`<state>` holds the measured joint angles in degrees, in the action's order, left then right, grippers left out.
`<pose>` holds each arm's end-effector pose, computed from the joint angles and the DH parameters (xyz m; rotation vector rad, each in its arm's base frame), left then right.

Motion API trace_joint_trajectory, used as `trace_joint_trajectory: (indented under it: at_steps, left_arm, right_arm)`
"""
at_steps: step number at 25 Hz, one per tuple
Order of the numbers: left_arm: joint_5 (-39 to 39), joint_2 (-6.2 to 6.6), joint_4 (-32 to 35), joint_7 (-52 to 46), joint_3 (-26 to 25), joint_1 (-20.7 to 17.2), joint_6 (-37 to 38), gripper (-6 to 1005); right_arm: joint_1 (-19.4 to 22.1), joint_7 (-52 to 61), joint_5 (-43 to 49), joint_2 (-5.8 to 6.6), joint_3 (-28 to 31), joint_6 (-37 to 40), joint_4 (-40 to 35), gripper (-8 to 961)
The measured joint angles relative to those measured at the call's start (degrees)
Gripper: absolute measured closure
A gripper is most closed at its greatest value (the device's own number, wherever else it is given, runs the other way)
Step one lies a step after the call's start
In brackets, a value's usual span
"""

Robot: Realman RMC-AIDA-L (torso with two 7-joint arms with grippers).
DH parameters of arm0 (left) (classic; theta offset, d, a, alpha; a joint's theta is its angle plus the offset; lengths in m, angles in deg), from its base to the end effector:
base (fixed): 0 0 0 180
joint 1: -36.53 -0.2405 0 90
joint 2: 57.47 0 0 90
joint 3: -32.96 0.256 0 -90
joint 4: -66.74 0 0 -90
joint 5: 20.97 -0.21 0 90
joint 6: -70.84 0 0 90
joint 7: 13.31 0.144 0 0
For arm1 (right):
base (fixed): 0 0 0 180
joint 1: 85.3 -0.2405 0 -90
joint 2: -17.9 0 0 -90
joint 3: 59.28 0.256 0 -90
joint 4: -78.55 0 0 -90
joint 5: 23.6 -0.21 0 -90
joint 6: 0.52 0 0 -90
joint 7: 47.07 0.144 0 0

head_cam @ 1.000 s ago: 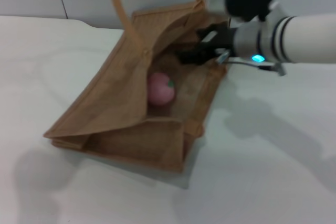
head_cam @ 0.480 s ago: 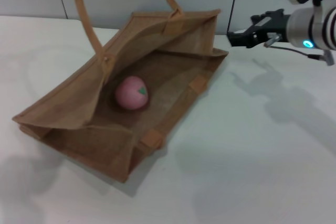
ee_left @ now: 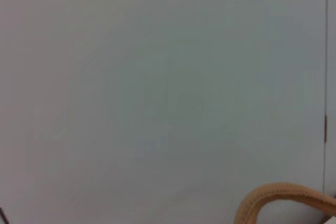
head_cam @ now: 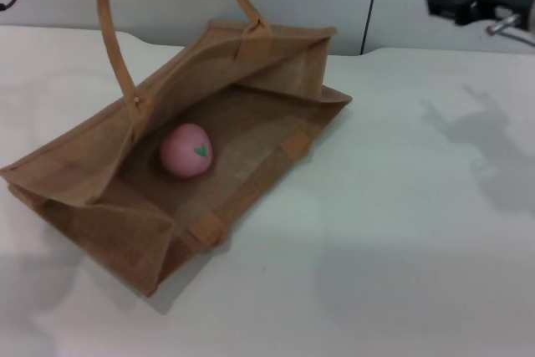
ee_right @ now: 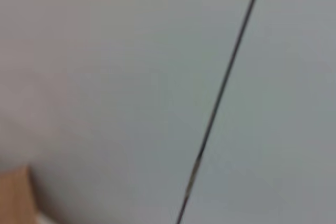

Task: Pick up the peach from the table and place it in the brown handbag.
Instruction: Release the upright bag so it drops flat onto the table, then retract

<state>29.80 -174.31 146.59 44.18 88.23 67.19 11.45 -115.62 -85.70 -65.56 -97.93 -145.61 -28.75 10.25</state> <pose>-0.1831 0.4254 0.1319 -2.1189 -0.5396 -0.2932 0.1725 0.4445 0.0302 -2.0734 0.5126 0.2193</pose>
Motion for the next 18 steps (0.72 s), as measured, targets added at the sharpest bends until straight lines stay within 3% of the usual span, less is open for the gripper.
trace_joint_trajectory:
  at_steps: [7,18]
  left_arm:
    - [2.2,0.05,-1.4,1.0,0.0,-1.9,3.1,826]
    - [9.1,0.31,-6.0,6.7,-2.2,-1.1,3.4,808]
  right_arm:
    - [7.9,0.2,-1.6,-0.01,-7.4,14.5,-5.1,184]
    - [8.1,0.4,-2.7,0.01,-7.4,15.7,-3.7,186]
